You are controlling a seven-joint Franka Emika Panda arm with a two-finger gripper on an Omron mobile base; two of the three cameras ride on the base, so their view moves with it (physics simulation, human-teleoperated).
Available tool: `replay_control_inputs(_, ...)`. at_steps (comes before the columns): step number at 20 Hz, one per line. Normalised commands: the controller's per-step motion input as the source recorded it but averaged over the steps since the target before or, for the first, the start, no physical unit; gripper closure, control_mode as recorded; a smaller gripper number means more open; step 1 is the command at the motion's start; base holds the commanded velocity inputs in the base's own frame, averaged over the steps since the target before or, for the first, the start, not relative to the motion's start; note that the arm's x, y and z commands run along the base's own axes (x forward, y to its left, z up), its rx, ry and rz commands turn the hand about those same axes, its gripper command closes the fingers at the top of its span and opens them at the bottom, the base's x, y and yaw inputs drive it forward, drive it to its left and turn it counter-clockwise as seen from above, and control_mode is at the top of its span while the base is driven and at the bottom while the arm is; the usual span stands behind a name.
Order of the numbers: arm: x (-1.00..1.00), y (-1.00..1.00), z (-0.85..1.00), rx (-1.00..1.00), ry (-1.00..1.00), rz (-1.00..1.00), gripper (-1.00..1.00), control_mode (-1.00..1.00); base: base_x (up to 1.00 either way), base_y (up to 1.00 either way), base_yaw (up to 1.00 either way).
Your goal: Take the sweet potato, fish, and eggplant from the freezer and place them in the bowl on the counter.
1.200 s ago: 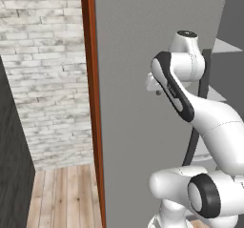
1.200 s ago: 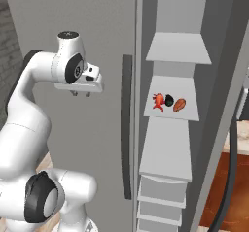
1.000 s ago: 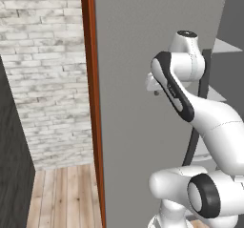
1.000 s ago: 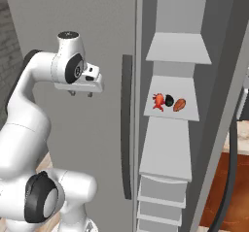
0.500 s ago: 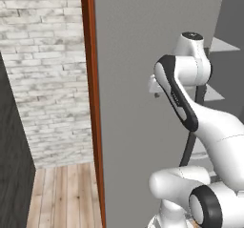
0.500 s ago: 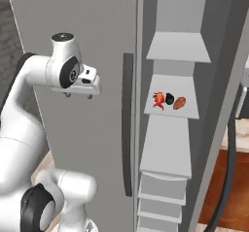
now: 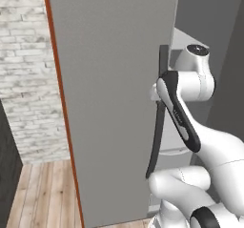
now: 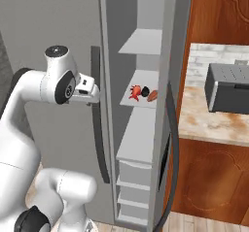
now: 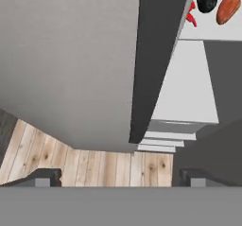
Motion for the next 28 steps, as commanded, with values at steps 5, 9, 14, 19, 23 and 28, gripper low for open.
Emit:
replay_control_inputs(5, 0.00, 0.00, 0.00, 0.00, 0.00, 0.00, -1.00, 1.00, 0.17, -0.54, -0.03)
replay_control_inputs(9, 0.00, 0.00, 0.00, 0.00, 0.00, 0.00, -1.00, 1.00, 0.23, -0.39, -0.19)
replay_control_inputs(14, 0.59, -0.43, 0.00, 0.00, -0.04, -0.03, -1.00, -1.00, 0.13, -0.04, -0.03)
replay_control_inputs(19, 0.67, -0.48, -0.16, 0.01, -0.16, -0.03, -1.00, -1.00, 0.00, 0.00, 0.00)
replay_control_inputs(23, 0.86, -0.34, -0.36, 0.09, 0.00, -0.14, -1.00, -1.00, 0.00, 0.00, 0.00)
replay_control_inputs(28, 0.94, -0.17, -0.19, 0.18, -0.01, -0.21, -1.00, -1.00, 0.00, 0.00, 0.00)
